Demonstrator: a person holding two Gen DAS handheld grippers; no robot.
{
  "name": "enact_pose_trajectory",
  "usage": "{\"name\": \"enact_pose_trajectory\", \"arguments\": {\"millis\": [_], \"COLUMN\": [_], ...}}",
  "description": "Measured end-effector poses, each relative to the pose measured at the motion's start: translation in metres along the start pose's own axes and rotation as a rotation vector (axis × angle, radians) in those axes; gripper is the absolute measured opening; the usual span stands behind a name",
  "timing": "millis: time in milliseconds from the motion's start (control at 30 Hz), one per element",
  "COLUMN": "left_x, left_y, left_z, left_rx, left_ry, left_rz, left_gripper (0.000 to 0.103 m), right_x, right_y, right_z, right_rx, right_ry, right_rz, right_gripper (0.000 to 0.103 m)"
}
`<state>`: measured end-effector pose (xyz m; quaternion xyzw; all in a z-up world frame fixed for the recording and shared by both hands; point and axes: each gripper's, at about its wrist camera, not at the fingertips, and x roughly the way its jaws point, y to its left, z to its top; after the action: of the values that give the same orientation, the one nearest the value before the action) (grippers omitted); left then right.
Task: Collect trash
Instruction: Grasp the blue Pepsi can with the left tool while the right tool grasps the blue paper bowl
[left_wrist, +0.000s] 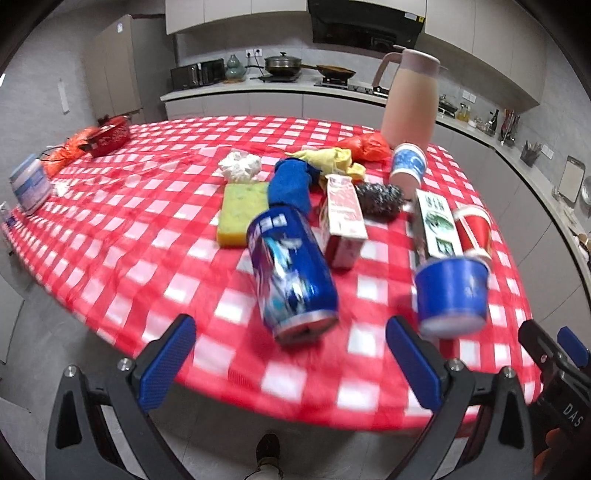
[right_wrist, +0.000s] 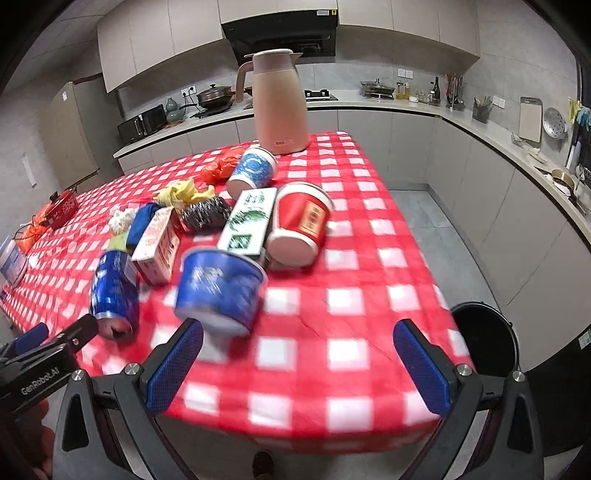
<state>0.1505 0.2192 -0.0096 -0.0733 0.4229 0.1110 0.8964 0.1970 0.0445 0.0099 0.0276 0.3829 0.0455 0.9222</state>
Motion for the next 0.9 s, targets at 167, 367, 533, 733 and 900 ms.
{"name": "enact_pose_trajectory", "arguments": {"millis": [167, 367, 533, 733, 900], "left_x": [0.025, 0.058, 0.074, 0.086, 0.089], "left_y": [0.007, 0.012, 0.015, 0.02, 0.023], "left_z": [0.022, 0.032, 0.033, 0.029, 0.028], "left_rx": [0.022, 0.05, 0.075, 0.095, 0.105], "left_ry": [0.016, 0.072, 0.109, 0.156, 0.17], "left_rz": [-0.043, -0.095, -0.139, -0.21, -0.249], "left_gripper": [0.103, 0.103, 0.102, 0.089, 0.078], "right_x": [0.021, 0.042, 0.06, 0.079, 0.09], "right_y": [0.023, 0.036, 0.047, 0.055, 0.058], "right_z": [0.018, 0.027, 0.029, 0.026, 0.022], "right_rx": [0.029, 0.056, 0.063, 0.06, 0.073], "right_ry": [0.01, 0.035, 0.066, 0.109, 0.132], "right_rz": [-0.017, -0.045, -0.046, -0.032, -0.006], "right_gripper": [0.103, 0.103, 0.103, 0.103, 0.103]}}
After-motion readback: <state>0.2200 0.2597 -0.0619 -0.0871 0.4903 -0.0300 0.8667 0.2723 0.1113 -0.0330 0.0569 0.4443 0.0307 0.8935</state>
